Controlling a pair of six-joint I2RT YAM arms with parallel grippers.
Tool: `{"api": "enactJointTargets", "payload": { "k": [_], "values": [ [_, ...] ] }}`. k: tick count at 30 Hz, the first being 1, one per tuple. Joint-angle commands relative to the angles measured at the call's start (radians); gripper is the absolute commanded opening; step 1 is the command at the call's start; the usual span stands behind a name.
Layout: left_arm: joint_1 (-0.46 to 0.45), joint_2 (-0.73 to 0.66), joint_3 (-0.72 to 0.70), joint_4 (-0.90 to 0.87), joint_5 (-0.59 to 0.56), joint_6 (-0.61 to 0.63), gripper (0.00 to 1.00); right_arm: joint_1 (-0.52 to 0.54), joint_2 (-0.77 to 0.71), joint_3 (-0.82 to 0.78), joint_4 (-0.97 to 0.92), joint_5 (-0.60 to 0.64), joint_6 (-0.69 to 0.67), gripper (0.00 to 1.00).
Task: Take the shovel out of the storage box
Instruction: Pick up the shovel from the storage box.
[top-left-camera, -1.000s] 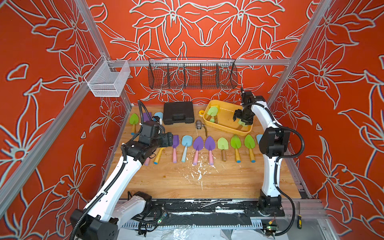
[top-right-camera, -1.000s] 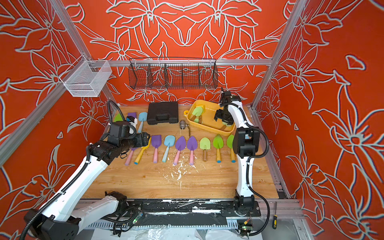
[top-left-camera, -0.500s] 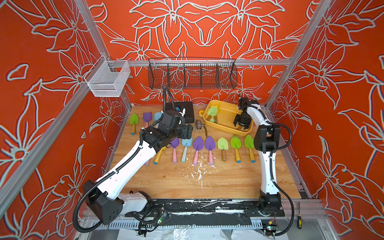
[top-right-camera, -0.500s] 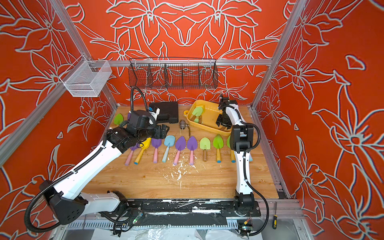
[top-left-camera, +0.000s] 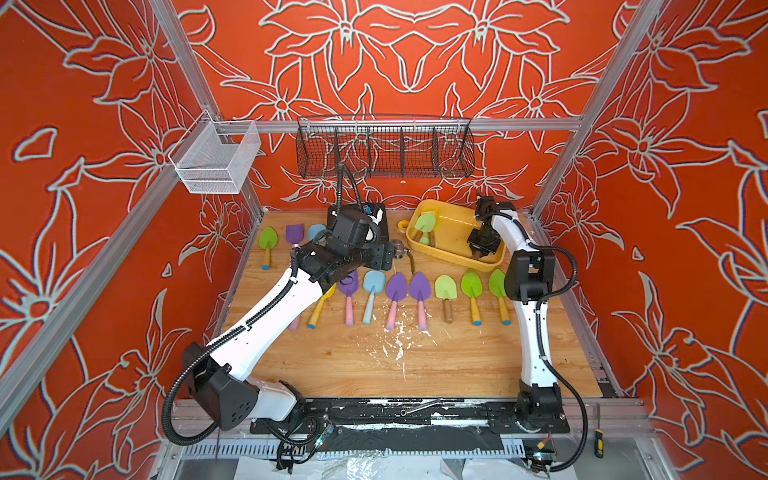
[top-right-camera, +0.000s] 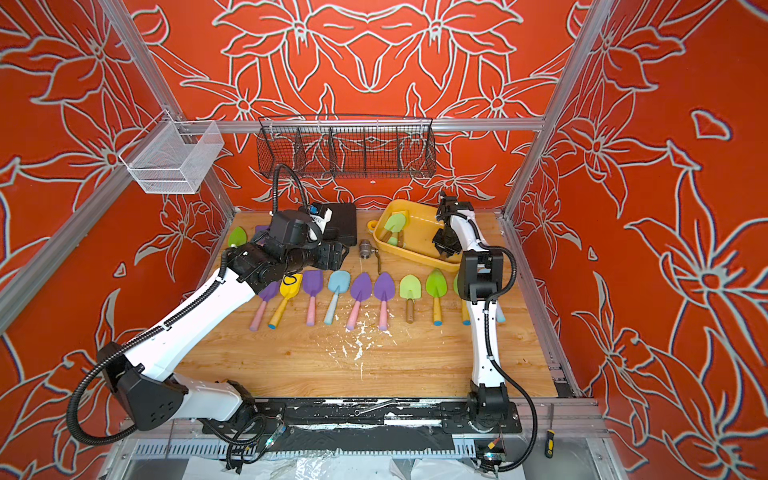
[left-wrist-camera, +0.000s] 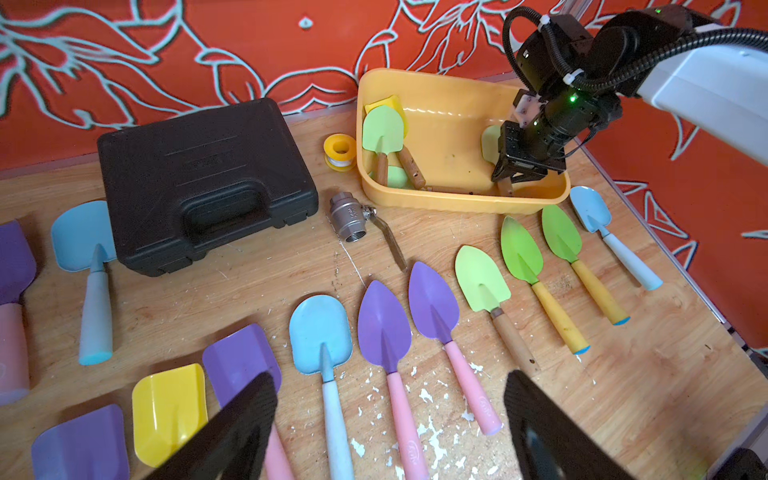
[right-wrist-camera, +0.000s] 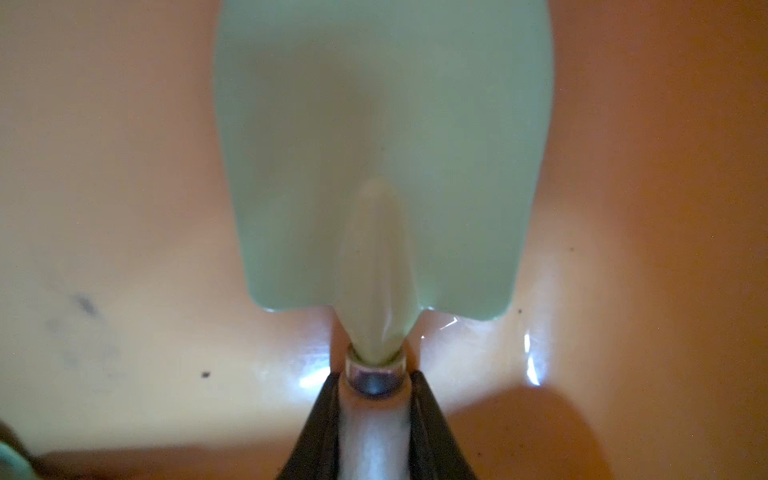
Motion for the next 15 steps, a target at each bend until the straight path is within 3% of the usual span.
{"api": "enactJointTargets", "payload": {
  "k": [1,8,15],
  "values": [
    [-0.005,0.024,0.028,0.03,0.043,0.013,0.86,0.0,-0.041,0.014,0.01,-0.015,0.024,0.03],
    [-0.006,0.126,0.089,0.134,0.158,-0.043,0.86,0.01,-0.217,-0.015,0.093,-0.072,0.022,0.0],
    [-0.005,0.385,0.454,0.002,0.241,-0.091,0.86,0.058,-0.399,-0.103,0.186,-0.16,-0.029,0.0]
  ]
}}
